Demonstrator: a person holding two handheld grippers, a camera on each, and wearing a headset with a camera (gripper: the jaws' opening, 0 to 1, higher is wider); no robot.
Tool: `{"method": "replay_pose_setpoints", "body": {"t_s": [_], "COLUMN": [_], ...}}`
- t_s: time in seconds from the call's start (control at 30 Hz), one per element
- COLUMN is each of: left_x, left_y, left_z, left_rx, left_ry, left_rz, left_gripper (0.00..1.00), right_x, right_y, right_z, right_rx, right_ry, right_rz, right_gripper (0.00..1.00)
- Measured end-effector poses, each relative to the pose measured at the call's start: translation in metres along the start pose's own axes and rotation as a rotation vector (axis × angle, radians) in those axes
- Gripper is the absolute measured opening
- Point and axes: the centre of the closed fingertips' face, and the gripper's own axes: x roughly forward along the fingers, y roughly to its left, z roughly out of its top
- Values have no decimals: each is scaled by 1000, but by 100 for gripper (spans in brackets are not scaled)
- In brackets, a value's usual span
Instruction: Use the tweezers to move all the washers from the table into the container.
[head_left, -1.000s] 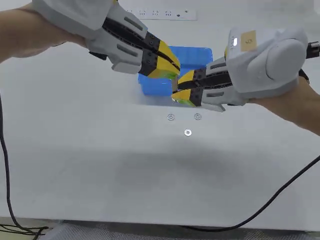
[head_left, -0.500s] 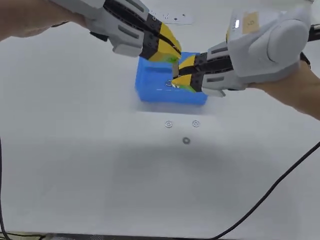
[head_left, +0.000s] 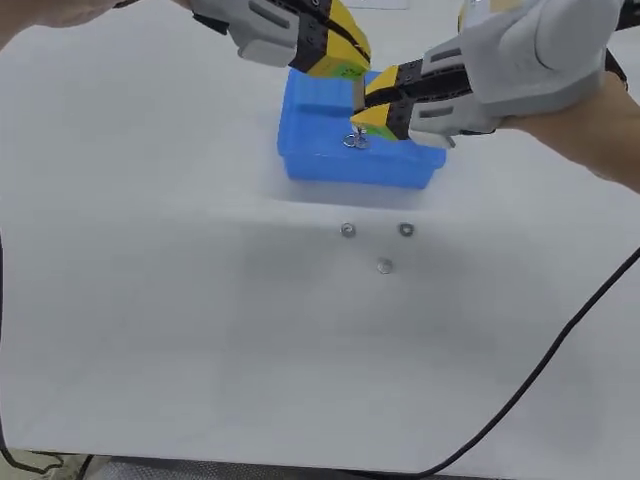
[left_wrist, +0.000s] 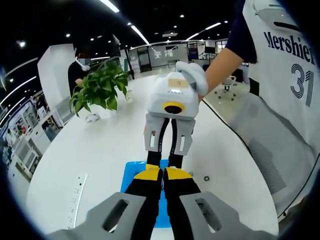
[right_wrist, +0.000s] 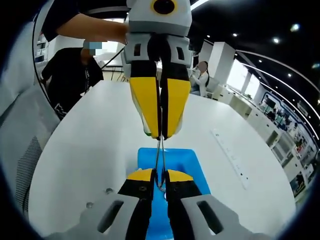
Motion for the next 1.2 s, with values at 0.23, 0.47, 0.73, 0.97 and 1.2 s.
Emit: {"method": "replay_pose_setpoints", "body": {"t_s": [0.23,0.47,0.73,0.97,1.2], "left_x": [14,23,24,17,9], "left_y": [12,13,15,10,5], "left_z": [-20,-33,-34,-25,-11], "left_rx": [-37,-50,-41,-31,-12], "left_ry": [5,23,31,25,22], "left_rz": [6,0,4,10,16], "left_gripper": [6,6,5,5,5], "right_x": [12,20,22,14,4], "right_y": [-5,-4,-6,-5,-4], "right_z": [-20,-33,-33,-23,-12], "right_rx": [37,59,45,35,22], "right_ry": [20,34,33,20,5], "right_rz": [11,26,6,-8,-19], "right_gripper": [9,10,11,12,11]}}
